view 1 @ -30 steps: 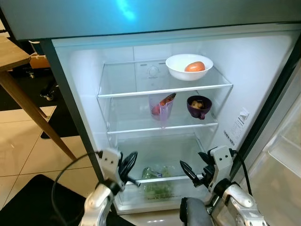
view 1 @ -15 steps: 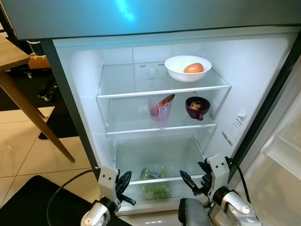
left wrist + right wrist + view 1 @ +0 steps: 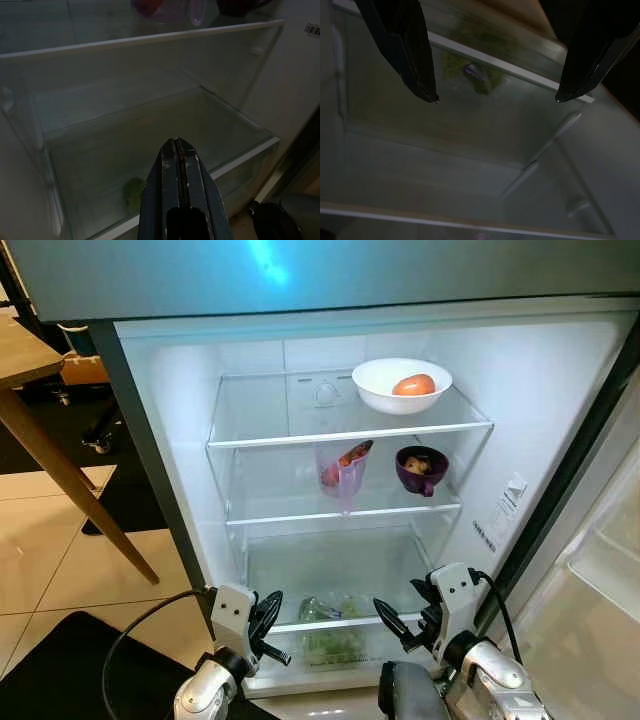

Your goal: Restocking fridge

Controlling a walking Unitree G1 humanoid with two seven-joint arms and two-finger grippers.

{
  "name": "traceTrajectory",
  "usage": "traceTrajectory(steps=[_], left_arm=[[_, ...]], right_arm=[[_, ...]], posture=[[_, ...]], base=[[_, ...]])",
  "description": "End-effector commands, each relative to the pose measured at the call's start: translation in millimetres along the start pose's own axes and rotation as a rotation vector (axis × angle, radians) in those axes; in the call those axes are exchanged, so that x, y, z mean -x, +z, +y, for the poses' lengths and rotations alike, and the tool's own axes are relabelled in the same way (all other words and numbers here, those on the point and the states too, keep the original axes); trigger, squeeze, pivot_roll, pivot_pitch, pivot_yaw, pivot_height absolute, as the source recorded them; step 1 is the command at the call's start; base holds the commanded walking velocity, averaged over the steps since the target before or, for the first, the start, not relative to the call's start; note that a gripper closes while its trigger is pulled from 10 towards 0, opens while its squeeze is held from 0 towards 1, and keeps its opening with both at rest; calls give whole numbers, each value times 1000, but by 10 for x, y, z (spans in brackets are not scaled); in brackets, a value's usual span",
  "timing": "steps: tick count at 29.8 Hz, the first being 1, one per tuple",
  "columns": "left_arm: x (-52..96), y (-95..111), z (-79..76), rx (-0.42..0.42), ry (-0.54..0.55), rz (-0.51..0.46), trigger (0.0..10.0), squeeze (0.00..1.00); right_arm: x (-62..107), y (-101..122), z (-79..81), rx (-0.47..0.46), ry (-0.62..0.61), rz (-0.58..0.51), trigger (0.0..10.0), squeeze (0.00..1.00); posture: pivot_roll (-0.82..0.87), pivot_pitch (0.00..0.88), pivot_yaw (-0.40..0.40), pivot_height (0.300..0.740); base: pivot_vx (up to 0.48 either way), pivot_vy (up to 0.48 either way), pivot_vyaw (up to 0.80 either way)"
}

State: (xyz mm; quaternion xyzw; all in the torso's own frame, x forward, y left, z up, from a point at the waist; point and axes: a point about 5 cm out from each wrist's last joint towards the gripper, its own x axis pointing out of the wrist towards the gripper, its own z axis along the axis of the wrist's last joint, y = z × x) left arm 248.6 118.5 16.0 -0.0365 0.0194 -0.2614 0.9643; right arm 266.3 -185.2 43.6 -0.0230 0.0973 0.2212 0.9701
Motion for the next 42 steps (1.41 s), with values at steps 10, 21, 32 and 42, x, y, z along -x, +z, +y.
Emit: traceTrajectory(steps=[10, 21, 32, 42], left_arm=[[32, -16, 45, -14, 27, 5, 10000, 0], [48, 7, 93, -20, 66, -14, 10000, 0], [124, 20, 175, -36, 112, -25, 10000, 0], [220, 22, 268, -54, 146, -22, 10000, 0]], right_arm=[[-83, 69, 106, 22, 62, -30, 10000, 0], [-171, 121, 126, 26, 88, -38, 10000, 0], [-254, 156, 202, 22, 145, -44, 10000, 0], [-282, 153, 235, 12, 162, -46, 10000, 0]], posture=[[-75, 11, 12, 459], [-50, 4, -9, 509], [-24, 0, -22, 529], [-12, 1, -26, 569]], base=[[0, 0, 0], [0, 0, 0], [0, 0, 0], [0, 0, 0]])
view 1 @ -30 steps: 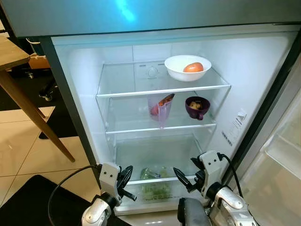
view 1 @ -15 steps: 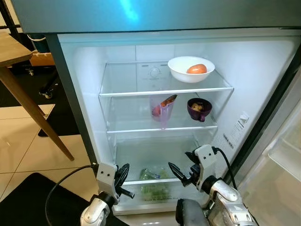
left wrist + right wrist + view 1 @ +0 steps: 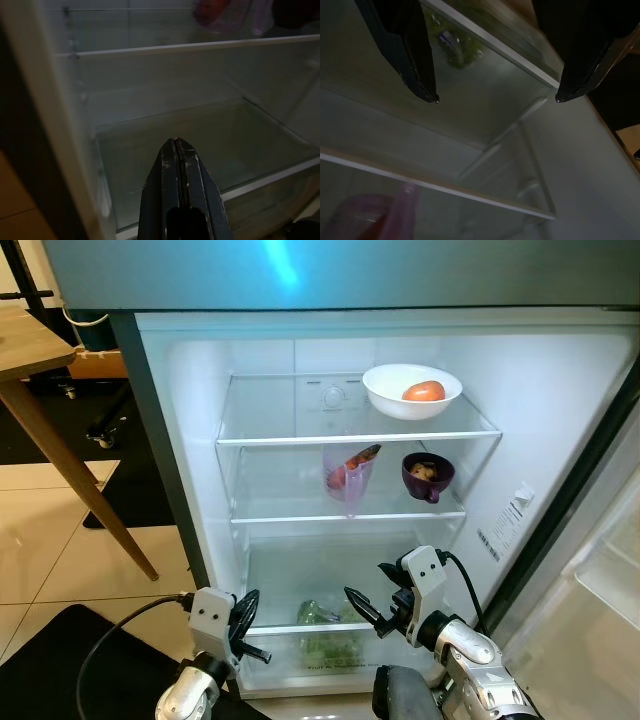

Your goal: Restocking fridge

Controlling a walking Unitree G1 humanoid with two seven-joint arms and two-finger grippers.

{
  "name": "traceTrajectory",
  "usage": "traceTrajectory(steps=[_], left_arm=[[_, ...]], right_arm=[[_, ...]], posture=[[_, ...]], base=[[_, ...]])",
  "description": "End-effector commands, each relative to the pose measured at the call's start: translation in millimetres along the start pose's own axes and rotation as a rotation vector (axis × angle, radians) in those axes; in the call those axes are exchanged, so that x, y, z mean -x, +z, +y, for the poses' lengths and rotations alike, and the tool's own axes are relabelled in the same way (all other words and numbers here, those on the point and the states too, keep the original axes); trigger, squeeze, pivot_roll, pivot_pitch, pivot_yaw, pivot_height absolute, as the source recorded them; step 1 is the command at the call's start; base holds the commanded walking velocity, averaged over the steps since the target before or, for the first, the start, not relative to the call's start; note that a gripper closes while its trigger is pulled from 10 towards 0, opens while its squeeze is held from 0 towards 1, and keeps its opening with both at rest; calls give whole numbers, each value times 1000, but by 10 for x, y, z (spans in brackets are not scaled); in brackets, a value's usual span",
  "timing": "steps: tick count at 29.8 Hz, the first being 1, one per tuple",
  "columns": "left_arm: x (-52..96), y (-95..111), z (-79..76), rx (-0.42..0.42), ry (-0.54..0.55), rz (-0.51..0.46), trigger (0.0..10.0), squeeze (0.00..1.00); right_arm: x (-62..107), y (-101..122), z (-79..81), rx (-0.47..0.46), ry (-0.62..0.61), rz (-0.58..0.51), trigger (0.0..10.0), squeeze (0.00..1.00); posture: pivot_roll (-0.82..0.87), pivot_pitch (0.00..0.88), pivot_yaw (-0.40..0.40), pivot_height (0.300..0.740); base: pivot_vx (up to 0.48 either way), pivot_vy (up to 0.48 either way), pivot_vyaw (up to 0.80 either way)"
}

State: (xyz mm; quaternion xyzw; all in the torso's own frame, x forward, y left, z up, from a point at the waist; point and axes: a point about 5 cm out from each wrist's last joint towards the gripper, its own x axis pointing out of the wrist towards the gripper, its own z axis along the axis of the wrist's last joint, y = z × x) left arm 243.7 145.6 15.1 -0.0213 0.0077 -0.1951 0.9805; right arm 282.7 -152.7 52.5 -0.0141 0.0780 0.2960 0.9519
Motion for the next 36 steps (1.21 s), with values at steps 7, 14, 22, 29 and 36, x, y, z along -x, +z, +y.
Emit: traceTrajectory(steps=[7, 14, 22, 29, 36], left_arm=[[43, 19, 72, -26, 8, 0, 10000, 0], [5, 19, 47, -24, -7, 7, 10000, 0], [-12, -8, -5, -28, -38, 28, 10000, 0], [-9, -34, -50, -25, -63, 40, 10000, 0], [-12, -41, -121, -36, -109, 41, 10000, 0]], right_arm=[[-19, -1, 18, -3, 16, -5, 10000, 0], [-5, -14, -8, -20, -21, -10, 10000, 0], [2, -18, -16, -18, -26, -10, 10000, 0], [6, -9, -26, -19, -28, -17, 10000, 0], [11, 1, -36, -19, -34, -22, 10000, 0]], posture=[[-8, 4, -22, 604], [-20, 2, -16, 624], [-23, 0, -15, 624], [-25, 0, -16, 624], [-26, 0, -12, 624]], base=[[0, 0, 0], [0, 0, 0], [0, 0, 0], [0, 0, 0], [0, 0, 0]])
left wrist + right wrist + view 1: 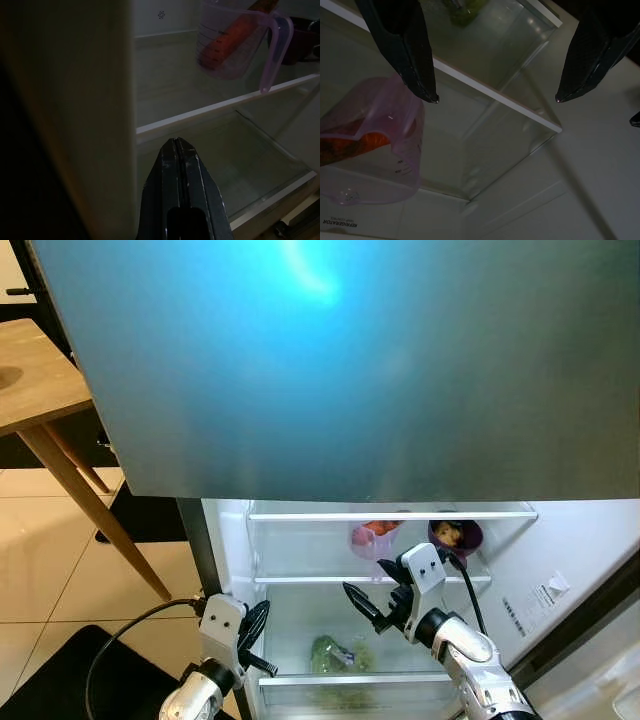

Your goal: Restocking fridge

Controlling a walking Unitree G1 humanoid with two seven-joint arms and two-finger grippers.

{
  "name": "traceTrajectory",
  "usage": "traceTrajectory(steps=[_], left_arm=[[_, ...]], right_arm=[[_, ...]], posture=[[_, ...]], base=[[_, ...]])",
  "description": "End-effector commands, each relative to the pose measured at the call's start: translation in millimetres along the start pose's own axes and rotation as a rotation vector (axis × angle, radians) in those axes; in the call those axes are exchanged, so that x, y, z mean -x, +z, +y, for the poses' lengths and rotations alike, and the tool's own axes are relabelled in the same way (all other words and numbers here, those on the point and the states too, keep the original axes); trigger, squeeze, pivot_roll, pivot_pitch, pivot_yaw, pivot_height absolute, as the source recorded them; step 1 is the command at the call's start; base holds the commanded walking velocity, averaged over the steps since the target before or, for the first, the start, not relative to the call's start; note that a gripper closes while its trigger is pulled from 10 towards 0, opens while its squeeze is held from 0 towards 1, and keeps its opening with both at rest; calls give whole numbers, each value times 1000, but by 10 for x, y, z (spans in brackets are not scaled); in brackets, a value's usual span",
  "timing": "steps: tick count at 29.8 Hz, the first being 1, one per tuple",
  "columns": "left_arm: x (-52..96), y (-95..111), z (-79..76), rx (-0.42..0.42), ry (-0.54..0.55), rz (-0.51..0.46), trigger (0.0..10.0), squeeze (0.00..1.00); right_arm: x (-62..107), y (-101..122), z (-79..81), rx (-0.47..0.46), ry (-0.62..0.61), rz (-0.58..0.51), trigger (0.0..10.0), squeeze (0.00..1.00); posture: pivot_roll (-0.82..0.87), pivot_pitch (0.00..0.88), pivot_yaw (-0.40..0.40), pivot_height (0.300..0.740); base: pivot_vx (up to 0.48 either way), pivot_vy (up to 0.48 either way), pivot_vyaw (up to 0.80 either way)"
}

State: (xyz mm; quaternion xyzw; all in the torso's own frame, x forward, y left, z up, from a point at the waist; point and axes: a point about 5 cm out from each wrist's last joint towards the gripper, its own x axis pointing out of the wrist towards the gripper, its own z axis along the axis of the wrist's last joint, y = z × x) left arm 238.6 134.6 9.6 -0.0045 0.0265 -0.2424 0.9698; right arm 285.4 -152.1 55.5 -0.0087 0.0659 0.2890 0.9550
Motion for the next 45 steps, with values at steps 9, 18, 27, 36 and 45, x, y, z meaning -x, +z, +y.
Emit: traceTrajectory(steps=[9, 18, 27, 36, 45], left_arm=[[-38, 82, -311, -96, -222, -40, 10000, 0], [-36, 133, -431, -131, -283, -69, 10000, 0], [-4, 160, -524, -165, -337, -79, 10000, 0], [-43, 254, -538, -191, -343, -106, 10000, 0], [-54, 286, -540, -200, -349, -113, 10000, 0]], right_arm=[[44, -39, -17, -18, -21, 1, 10000, 0], [44, -42, -2, -24, -9, -3, 10000, 0], [38, -38, 12, -26, 3, -4, 10000, 0], [36, 2, 18, -43, 18, -34, 10000, 0], [37, -1, 22, -46, 21, -35, 10000, 0]], posture=[[-27, 5, -7, 624], [-26, 8, -5, 624], [-22, 7, -5, 624], [-16, 8, -3, 649], [-20, 8, 0, 669]], base=[[0, 0, 0], [0, 0, 0], [0, 0, 0], [0, 0, 0], [0, 0, 0]])
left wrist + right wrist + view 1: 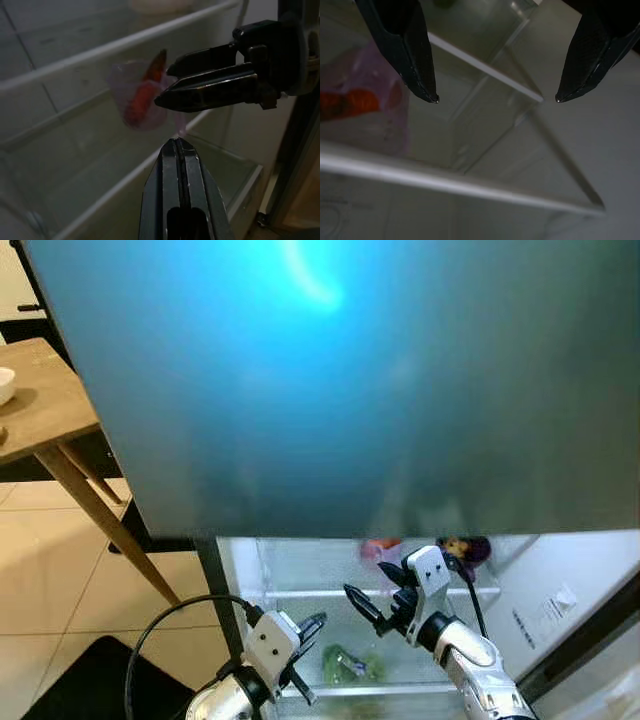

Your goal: Restocking fridge

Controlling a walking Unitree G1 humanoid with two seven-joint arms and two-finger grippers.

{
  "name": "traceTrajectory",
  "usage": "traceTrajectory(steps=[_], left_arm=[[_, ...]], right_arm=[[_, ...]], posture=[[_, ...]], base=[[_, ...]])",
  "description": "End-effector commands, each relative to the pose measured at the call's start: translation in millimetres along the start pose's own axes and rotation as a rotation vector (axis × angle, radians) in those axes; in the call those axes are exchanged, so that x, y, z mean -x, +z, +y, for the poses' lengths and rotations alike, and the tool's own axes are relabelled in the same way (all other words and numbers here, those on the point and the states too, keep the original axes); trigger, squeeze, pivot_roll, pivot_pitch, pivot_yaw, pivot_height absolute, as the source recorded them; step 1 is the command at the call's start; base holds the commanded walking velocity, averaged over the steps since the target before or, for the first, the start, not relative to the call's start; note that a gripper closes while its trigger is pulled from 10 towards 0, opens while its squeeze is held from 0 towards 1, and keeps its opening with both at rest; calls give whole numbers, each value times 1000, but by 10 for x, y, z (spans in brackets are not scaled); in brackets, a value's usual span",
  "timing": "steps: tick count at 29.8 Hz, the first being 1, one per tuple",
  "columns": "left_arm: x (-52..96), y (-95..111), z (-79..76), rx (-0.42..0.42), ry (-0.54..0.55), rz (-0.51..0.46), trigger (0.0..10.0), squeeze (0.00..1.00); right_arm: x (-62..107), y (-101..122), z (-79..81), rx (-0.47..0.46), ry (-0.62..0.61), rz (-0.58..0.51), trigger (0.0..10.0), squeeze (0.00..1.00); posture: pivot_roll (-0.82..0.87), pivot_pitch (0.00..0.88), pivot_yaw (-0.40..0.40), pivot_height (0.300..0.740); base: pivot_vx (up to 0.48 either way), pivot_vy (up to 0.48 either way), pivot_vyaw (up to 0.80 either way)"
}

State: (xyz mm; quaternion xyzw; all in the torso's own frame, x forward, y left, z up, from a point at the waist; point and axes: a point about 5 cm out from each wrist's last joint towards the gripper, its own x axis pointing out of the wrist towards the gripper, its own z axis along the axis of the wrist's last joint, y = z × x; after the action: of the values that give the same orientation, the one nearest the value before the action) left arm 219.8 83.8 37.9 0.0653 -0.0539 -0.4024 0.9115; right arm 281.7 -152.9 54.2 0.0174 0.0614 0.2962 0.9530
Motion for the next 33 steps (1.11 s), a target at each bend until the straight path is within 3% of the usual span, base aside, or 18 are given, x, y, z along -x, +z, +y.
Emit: traceTrajectory(steps=[1, 7, 22, 33], left_arm=[[1, 17, 2, -17, -15, 5, 10000, 0], [-13, 32, -7, -21, -23, 9, 10000, 0], [-98, 57, -29, -43, -38, 24, 10000, 0], [-88, -40, -27, -27, -10, 90, 10000, 0]], right_arm=[[4, 16, 10, 0, 2, -11, 10000, 0], [6, 2, -9, -5, -13, 4, 10000, 0], [14, 12, -8, 3, -5, -3, 10000, 0], [41, -26, -5, 8, 9, 13, 10000, 0]], posture=[[-20, 8, 0, 674], [-22, 7, -1, 698], [-33, 3, 1, 698], [-36, 1, -1, 740]], base=[[0, 0, 0], [0, 0, 0], [0, 0, 0], [0, 0, 0]])
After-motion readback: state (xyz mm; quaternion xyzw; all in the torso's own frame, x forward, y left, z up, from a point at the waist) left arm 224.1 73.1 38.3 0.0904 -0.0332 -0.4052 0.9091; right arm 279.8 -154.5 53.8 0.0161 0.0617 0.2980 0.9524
